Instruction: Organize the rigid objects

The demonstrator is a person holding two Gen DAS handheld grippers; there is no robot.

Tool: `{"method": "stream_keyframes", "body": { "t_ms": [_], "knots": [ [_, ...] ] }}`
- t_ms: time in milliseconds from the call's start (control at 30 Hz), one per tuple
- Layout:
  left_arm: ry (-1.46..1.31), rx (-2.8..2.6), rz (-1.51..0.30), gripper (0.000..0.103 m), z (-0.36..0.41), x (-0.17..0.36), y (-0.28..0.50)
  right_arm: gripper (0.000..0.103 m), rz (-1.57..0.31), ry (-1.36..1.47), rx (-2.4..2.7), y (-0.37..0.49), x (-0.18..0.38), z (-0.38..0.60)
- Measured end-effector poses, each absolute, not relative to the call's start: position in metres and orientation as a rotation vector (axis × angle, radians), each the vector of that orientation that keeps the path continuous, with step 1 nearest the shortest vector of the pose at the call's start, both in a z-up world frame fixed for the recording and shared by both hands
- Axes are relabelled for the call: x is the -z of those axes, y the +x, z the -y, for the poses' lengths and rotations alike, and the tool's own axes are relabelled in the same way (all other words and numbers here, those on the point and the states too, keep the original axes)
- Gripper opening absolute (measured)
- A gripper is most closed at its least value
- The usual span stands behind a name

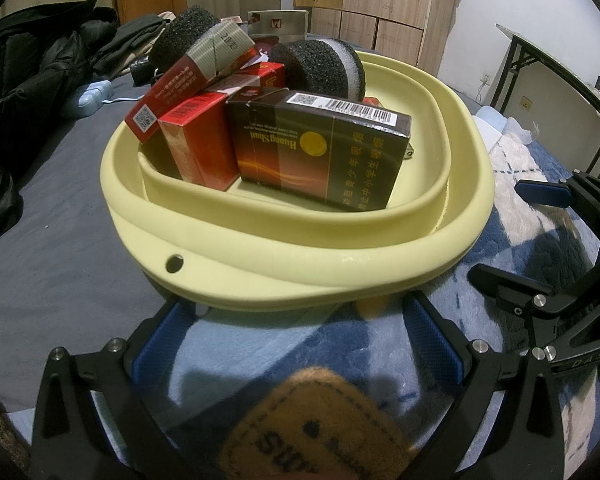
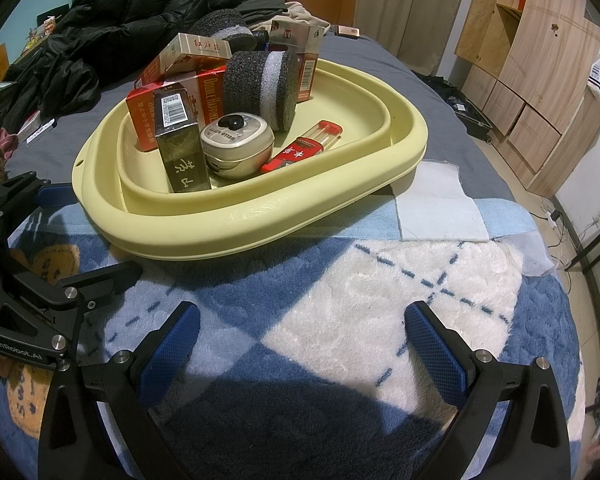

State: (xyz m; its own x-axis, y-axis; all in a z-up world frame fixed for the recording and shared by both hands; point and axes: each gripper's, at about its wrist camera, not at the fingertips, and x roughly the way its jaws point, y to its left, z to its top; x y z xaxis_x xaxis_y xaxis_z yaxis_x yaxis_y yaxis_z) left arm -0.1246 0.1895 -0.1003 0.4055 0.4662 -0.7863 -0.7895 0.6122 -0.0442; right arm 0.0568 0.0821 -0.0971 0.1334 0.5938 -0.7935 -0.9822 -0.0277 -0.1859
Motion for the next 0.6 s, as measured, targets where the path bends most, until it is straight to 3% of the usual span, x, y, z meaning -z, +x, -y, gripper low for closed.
{"method": "stream_keyframes", "body": {
  "t_ms": [600],
  "knots": [
    [-0.449, -0.826, -0.820, 0.103, -0.1897, 0.1003, -0.1248, 0.103, -0.579, -0.867, -1.379, 0.0568, 0.0972, -0.0821]
  ]
}}
